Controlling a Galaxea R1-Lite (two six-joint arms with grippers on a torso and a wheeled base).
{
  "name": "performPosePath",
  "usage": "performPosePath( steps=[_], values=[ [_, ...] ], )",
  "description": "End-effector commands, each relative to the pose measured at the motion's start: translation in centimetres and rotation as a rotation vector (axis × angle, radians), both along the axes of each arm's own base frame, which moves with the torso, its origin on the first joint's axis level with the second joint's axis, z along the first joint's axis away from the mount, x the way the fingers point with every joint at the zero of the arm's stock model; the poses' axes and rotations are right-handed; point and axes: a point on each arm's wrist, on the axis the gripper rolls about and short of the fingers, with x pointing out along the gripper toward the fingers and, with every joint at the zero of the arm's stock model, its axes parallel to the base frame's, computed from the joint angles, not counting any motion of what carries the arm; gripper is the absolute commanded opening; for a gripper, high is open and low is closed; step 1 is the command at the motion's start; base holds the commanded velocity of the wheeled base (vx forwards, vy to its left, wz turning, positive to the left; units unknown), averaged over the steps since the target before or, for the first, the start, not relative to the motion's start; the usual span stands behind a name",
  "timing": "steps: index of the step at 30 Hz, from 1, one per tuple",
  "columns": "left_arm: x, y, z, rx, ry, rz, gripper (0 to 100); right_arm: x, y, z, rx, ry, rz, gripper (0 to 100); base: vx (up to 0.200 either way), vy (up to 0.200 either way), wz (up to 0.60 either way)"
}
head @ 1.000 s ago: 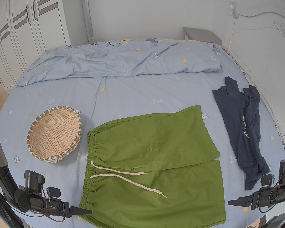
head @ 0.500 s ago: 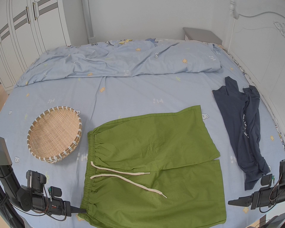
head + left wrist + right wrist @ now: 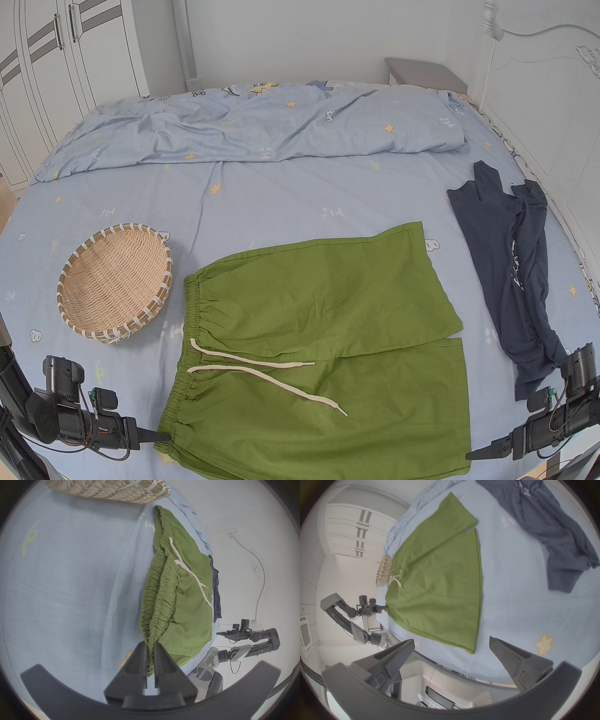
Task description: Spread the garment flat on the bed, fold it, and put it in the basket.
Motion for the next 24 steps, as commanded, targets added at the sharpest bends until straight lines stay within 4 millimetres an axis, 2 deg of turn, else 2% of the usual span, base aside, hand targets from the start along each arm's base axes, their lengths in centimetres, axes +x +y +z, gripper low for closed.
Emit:
performPosePath(
  steps=[1,8,15,24],
  values=[
    [-0.5,0.1,0.2,-0.003,0.001,0.014,0,0.1,0.2,-1.8,-0.019,0.14,0.041,100,0.0,0.0,0.0],
    [-0.6,0.2,0.2,-0.003,0.001,0.017,0,0.0,0.7,-1.9,-0.014,0.16,0.087,100,0.0,0.0,0.0],
    [-0.6,0.1,0.3,-0.003,-0.001,0.01,0,0.9,1.3,-3.4,-0.028,0.205,0.132,100,0.0,0.0,0.0],
    [-0.6,0.1,0.4,-0.002,-0.01,0.01,0,0.8,1.9,-4.6,-0.045,0.218,0.173,100,0.0,0.0,0.0]
  ],
)
